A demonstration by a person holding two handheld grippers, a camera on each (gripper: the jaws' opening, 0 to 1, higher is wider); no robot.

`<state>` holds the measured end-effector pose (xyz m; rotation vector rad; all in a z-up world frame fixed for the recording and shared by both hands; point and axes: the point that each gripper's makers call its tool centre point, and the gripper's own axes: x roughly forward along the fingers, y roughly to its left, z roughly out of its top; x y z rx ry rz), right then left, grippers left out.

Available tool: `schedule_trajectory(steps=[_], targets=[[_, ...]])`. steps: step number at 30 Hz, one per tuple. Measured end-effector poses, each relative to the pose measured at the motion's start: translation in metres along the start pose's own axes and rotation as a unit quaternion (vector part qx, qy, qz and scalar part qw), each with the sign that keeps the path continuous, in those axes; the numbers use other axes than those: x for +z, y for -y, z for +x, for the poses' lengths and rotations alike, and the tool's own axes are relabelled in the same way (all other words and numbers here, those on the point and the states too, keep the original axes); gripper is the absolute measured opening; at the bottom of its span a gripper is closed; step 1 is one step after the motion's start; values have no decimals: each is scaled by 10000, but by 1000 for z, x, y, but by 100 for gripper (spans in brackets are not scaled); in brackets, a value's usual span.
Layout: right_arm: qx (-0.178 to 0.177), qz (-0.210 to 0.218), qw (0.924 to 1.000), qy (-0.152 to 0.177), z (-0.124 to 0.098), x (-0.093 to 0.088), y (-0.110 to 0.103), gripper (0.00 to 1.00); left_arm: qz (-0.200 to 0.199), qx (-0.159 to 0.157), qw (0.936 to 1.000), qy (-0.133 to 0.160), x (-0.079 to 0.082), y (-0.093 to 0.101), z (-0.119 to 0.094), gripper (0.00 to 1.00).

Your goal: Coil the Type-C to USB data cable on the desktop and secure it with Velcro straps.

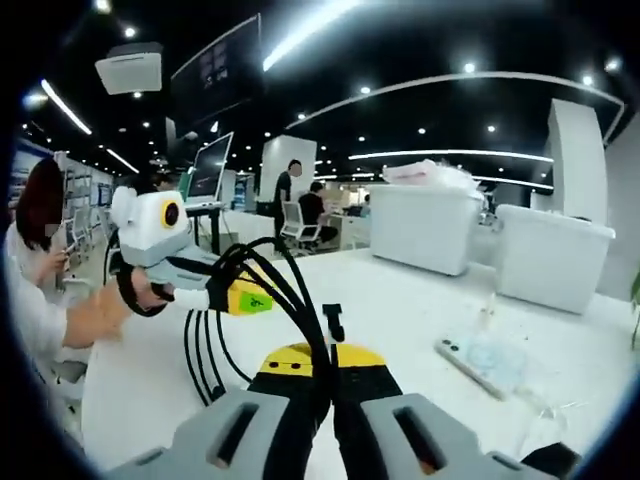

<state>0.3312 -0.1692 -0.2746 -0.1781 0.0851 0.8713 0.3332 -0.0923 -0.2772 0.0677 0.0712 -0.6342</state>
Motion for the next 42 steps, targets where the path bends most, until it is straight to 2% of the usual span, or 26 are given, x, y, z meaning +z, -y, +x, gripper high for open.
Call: schedule_trajectory(steps=[2, 5, 7, 9, 12, 15, 17, 18, 20, 22, 24, 26, 27, 31, 33, 36, 37, 42], targets=[[-29, -141, 9999, 87, 3, 2, -2, 9, -21, -28, 10000, -12, 0, -1, 1, 3], [-124, -266, 9984, 483, 4, 17, -4, 17, -98, -171, 9996, -199, -6, 4, 2, 3], [-175, -356, 9979, 521, 4, 19, -5, 17, -193, -289, 9992, -188, -7, 9, 3, 3], [-148, -727, 9958, 542, 5, 21, -8, 20, -280, -438, 9985, -158, -6, 14, 2, 3], [-75, -940, 9934, 649, 5, 24, -17, 25, -200, -491, 9985, -161, -5, 17, 1, 3], [-50, -1259, 9877, 921, 5, 37, -26, 24, 8, -603, 9979, -244, -6, 25, 0, 3], [-93, -1425, 9853, 943, 6, 39, -30, 22, 64, -806, 9962, -336, -8, 34, 0, 3], [-127, -1722, 9812, 865, 7, 38, -31, 19, 64, -809, 9961, -351, -9, 34, 0, 3], [-110, -2039, 9762, 725, 8, 32, -34, 11, 63, -823, 9959, -369, -9, 35, 0, 3], [-37, -2170, 9746, 561, 10, 24, -37, 6, -21, -844, 9958, -344, -9, 32, -1, 3], [229, -1861, 9819, 267, 14, 10, -41, 4, -102, -933, 9954, -180, -6, 29, -1, 3], [303, -1703, 9845, 272, 16, 7, -40, 3, -183, -1035, 9944, -112, -5, 29, -2, 4], [317, -1677, 9850, 242, 17, 5, -38, 3, -206, -1114, 9936, -31, -4, 32, -2, 8], [421, -1468, 9881, 194, 16, 0, -34, 3, -18, -1241, 9923, -21, -4, 38, -2, 15], [443, -1422, 9887, 177, 16, -1, -32, 3, 12, -1248, 9922, -25, -5, 39, -1, 15], [505, -1283, 9904, 121, 17, -7, -28, 3, -41, -1054, 9943, 128, 1, 30, -2, 10], [605, -1119, 9916, 212, 17, -6, -31, 3, 28, -1127, 9936, 89, -1, 30, -2, 10], [602, -939, 9935, 218, 20, -9, -29, 4, 182, -1139, 9933, 51, -2, 29, -1, 7]])
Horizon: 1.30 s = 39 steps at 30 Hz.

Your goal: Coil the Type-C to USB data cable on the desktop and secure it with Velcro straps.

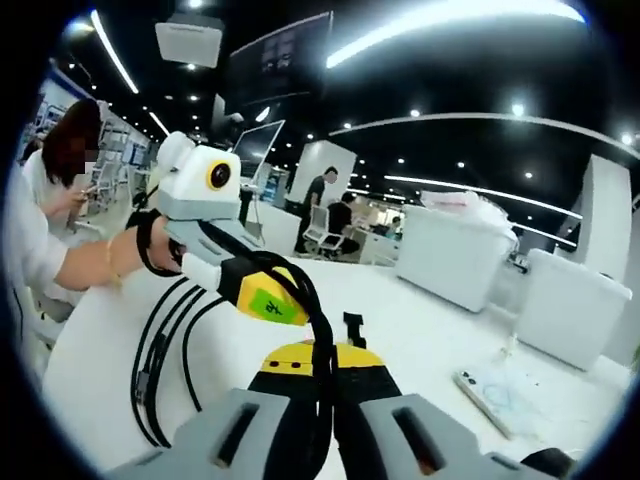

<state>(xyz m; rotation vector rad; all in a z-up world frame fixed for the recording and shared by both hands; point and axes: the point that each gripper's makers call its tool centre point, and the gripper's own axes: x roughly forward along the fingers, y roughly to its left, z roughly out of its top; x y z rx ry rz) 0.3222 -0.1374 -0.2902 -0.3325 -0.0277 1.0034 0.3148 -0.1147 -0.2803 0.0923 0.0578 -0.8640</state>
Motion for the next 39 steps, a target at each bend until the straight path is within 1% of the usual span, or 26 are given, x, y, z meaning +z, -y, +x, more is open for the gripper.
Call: schedule_trajectory(steps=[2, 5, 7, 8, 9, 11, 12, 13, 14, 15, 16, 17, 21, 25, 28, 30, 35, 38, 39], targets=[[22, 155, 9999, 63, 3, -1, -2, 5, 64, -24, 10000, -28, -2, -3, -2, 7], [176, 562, 9981, 158, 9, -3, -9, 8, 175, 14, 9998, -22, -7, -11, -10, 6], [237, 632, 9975, 199, 13, -3, -12, 10, 348, 26, 9994, 56, -7, -16, -16, 7], [271, 586, 9977, 208, 15, -2, -15, 12, 339, 40, 9994, 75, -7, -18, -19, 7], [292, 359, 9987, 212, 17, -1, -17, 15, 331, 43, 9994, 90, -9, -20, -21, 7], [193, -26, 9996, 198, 20, 0, -19, 19, 338, 59, 9994, 81, -9, -22, -22, 7], [99, -182, 9996, 190, 22, 1, -19, 19, 398, 26, 9992, 70, -10, -21, -22, 7], [-25, -376, 9992, 162, 23, 2, -18, 19, 413, -9, 9991, 77, -9, -20, -22, 7], [-92, -599, 9980, 170, 25, 5, -18, 15, 419, -60, 9991, 102, -8, -18, -23, 7], [-49, -750, 9970, 195, 26, 8, -21, 8, 422, -114, 9990, 130, -7, -16, -23, 7], [-45, -683, 9976, 144, 27, 8, -25, 7, 411, -108, 9990, 149, -6, -15, -24, 7], [-127, -697, 9975, -39, 28, 5, -22, 6, 420, -83, 9990, 150, -5, -15, -25, 8], [9, -560, 9984, -73, 28, 5, -22, 5, 487, -117, 9985, 214, -5, -14, -27, 9], [111, -625, 9979, -136, 28, -1, -25, 5, 626, -175, 9978, 134, -8, -11, -29, 11], [115, -650, 9976, -202, 27, -6, -24, 6, 733, -182, 9971, 90, -9, -12, -31, 13], [134, -624, 9978, -193, 27, -6, -25, 6, 663, -196, 9976, 88, -10, -12, -32, 13], [129, -575, 9981, -164, 27, -6, -27, 6, 893, -41, 9960, -37, -16, -16, -29, 6], [88, -543, 9984, -116, 28, -5, -26, 7, 900, -27, 9959, -44, -15, -17, -29, 6], [93, -479, 9988, -71, 29, -4, -25, 8, 868, 0, 9962, -63, -16, -20, -29, 6]])
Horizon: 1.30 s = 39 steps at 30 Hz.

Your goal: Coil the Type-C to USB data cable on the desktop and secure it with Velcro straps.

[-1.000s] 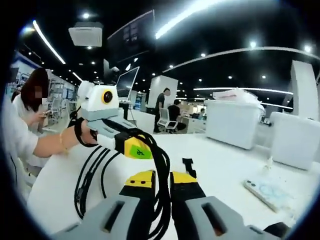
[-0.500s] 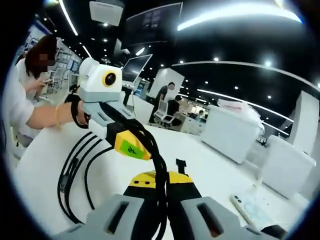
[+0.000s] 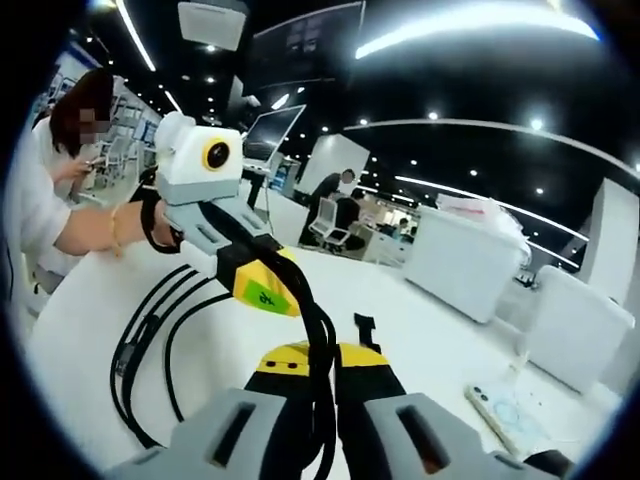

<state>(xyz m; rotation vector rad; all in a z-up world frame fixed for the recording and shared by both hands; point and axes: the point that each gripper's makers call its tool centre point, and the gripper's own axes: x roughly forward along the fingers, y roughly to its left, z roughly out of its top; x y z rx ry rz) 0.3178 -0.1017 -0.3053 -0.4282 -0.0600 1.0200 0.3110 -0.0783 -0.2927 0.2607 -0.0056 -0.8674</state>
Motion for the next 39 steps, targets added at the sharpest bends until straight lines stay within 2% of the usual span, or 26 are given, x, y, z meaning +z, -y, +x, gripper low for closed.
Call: schedule_trajectory(steps=[1, 3, 4, 7, 9, 10, 11, 13, 14, 17, 19, 22, 23, 25, 28, 32, 36, 39], targets=[[34, 89, 9999, 52, 1, 1, 0, 9, -38, 17, 10000, -21, -2, -2, -1, 5], [270, 528, 9979, 262, 0, 6, -7, 16, -28, 141, 9997, -176, -9, -10, -6, 5], [375, 800, 9954, 369, -2, 10, -8, 20, -19, 203, 9995, -231, -12, -15, -10, 5], [585, 1488, 9831, 888, -12, 29, -4, 21, -261, 250, 9990, -249, -18, -28, -25, 5], [531, 1939, 9721, 1212, -18, 41, 11, 21, -300, 325, 9986, -275, -21, -37, -35, 5], [427, 2015, 9701, 1282, -19, 43, 20, 21, -326, 389, 9983, -283, -22, -43, -40, 5], [245, 1977, 9720, 1249, -18, 41, 30, 21, -396, 484, 9977, -259, -22, -48, -44, 5], [-263, 1449, 9845, 948, -12, 27, 53, 21, -577, 654, 9960, -193, -21, -58, -50, 5], [-396, 1189, 9888, 812, -7, 20, 59, 21, -683, 732, 9949, -158, -20, -62, -52, 5], [-454, 755, 9956, 322, 16, -11, 66, 21, -887, 850, 9923, -157, -21, -67, -54, 5], [-463, 507, 9975, 149, 33, -28, 69, 21, -931, 942, 9909, -229, -25, -70, -55, 5], [-303, 864, 9958, 44, 57, -46, 66, 21, -984, 1034, 9894, -262, -27, -72, -57, 5], [-272, 844, 9961, 1, 65, -50, 64, 22, -1020, 1063, 9888, -257, -27, -74, -59, 5], [-231, 394, 9986, -256, 79, -60, 62, 23, -1158, 1109, 9869, -205, -26, -76, -64, 5], [-115, 323, 9989, -312, 92, -62, 52, 23, -1228, 1193, 9851, -159, -26, -80, -67, 5], [-182, -344, 9974, -610, 105, -70, 50, 23, -1263, 1262, 9839, -62, -22, -83, -72, 5], [-368, -932, 9925, -696, 111, -68, 55, 14, -1247, 1277, 9839, -24, -20, -83, -72, 5], [-481, -1491, 9847, -768, 112, -68, 56, 3, -1235, 1263, 9843, -17, -19, -82, -71, 5]])
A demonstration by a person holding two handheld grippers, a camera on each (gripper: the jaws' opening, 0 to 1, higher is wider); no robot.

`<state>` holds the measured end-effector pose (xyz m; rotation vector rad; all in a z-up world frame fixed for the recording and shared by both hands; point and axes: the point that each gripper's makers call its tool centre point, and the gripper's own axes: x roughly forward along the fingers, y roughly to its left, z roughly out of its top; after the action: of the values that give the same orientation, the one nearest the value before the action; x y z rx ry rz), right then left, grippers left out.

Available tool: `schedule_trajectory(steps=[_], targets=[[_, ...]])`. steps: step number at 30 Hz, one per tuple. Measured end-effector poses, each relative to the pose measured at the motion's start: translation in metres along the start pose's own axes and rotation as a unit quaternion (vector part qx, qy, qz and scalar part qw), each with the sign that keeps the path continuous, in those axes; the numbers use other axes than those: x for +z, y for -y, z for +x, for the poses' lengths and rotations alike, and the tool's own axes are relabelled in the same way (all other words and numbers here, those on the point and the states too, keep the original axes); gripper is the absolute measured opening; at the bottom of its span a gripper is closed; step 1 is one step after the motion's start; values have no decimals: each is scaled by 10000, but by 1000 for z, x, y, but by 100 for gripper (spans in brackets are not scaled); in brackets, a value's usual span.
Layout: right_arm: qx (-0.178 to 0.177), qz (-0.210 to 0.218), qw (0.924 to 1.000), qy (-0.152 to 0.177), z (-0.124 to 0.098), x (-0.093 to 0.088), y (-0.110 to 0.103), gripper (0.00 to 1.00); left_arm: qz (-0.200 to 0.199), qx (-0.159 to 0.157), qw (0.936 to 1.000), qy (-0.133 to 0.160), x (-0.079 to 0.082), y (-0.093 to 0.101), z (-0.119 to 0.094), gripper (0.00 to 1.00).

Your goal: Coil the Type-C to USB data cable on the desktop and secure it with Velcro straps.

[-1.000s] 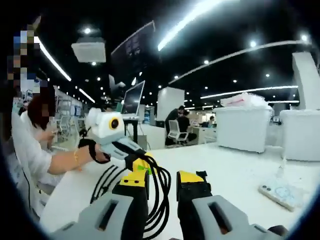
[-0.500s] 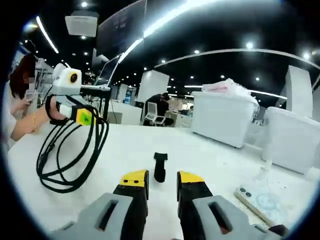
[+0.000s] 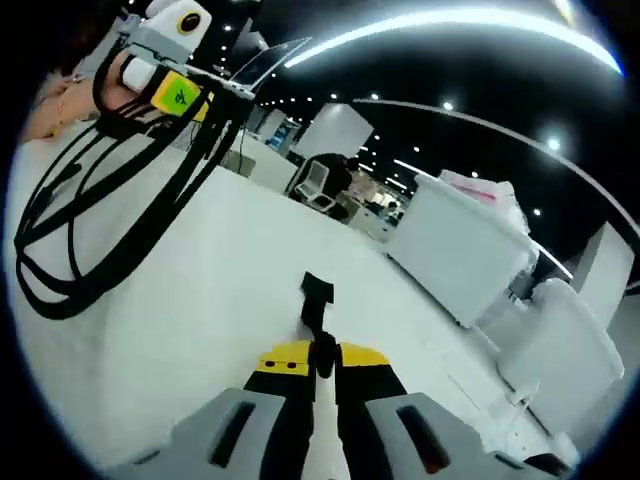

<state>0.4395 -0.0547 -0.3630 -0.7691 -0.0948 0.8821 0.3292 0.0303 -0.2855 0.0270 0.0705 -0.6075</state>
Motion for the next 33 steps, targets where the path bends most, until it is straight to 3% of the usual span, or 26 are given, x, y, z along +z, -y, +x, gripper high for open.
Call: schedule_trajectory(steps=[7, 10, 15, 18, 25, 27, 29, 31, 33], targets=[[-92, -302, 9995, -37, -16, 9, -2, 2, -280, -87, 9996, 43, 1, 2, 1, 5], [-106, -341, 9994, 23, -36, 17, -6, 2, -597, -280, 9978, 96, 2, 11, 4, 5], [-138, -428, 9990, -73, -83, 15, -13, 2, -880, -616, 9942, 110, 1, 27, 11, 5], [-256, -651, 9974, -183, -118, 10, -18, 2, -735, -849, 9936, 134, 3, 45, 13, 5], [-345, -557, 9976, -212, -171, 0, -34, 2, -1043, -1805, 9770, 446, 16, 101, 15, 5], [-319, -338, 9989, -115, -177, 1, -39, 3, -1033, -1840, 9763, 477, 19, 110, 16, 5], [-108, 428, 9990, 122, -184, 7, -50, 6, -1112, -1881, 9746, 497, 21, 122, 19, 5], [30, 1112, 9937, 136, -194, 5, -54, 16, -1469, -1869, 9704, 428, 18, 129, 21, 5], [7, 1424, 9896, 177, -206, -1, -49, 19, -1738, -1879, 9660, 363, 14, 136, 23, 5]])
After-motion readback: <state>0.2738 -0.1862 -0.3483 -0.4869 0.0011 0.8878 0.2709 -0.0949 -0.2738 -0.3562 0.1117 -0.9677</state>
